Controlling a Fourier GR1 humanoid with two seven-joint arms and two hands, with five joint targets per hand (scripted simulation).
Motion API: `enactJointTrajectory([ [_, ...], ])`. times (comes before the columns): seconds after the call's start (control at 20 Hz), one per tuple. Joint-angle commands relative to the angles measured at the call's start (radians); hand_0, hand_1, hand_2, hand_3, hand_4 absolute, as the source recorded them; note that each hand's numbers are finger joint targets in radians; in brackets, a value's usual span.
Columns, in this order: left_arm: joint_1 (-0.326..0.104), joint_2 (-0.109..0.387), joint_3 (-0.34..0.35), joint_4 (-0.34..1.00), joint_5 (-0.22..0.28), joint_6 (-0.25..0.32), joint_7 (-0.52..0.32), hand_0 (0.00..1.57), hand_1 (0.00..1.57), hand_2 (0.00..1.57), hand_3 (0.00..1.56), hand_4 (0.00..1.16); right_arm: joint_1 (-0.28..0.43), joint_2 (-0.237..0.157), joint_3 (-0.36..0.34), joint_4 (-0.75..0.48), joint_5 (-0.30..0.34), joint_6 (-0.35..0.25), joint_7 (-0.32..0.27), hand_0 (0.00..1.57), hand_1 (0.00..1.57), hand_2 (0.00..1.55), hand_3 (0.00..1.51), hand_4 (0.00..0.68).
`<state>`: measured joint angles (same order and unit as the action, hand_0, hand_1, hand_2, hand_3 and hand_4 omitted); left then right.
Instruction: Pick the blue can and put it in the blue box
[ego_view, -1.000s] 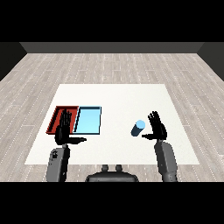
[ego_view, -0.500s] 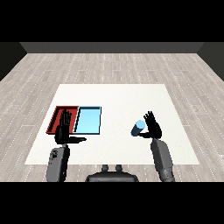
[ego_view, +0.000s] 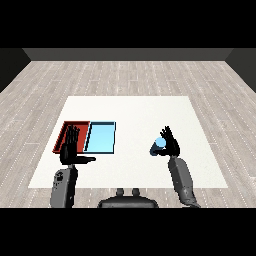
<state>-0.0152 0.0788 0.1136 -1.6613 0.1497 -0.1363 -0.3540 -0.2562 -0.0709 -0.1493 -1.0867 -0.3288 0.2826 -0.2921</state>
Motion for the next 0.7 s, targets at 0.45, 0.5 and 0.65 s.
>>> enactJointTrajectory([
  [0.45,-0.052,0.018,0.035,0.091,0.015,-0.014,-0.026,0.0,0.0,0.0,0.0,0.0,-0.107,0.006,0.021,0.216,0.051,-0.002,-0.086,0.0,0.0,0.0,0.0,0.0],
  [0.5,-0.011,-0.018,-0.029,-0.071,-0.013,0.036,0.072,0.0,0.0,0.0,0.0,0.0,-0.036,0.041,0.045,0.096,0.035,-0.03,-0.052,0.0,0.0,0.0,0.0,0.0],
  [0.65,0.019,-0.067,-0.069,-0.032,-0.061,0.059,-0.012,0.0,0.0,0.0,0.0,0.0,-0.103,0.022,0.029,0.157,0.034,-0.048,-0.011,0.0,0.0,0.0,0.0,0.0],
])
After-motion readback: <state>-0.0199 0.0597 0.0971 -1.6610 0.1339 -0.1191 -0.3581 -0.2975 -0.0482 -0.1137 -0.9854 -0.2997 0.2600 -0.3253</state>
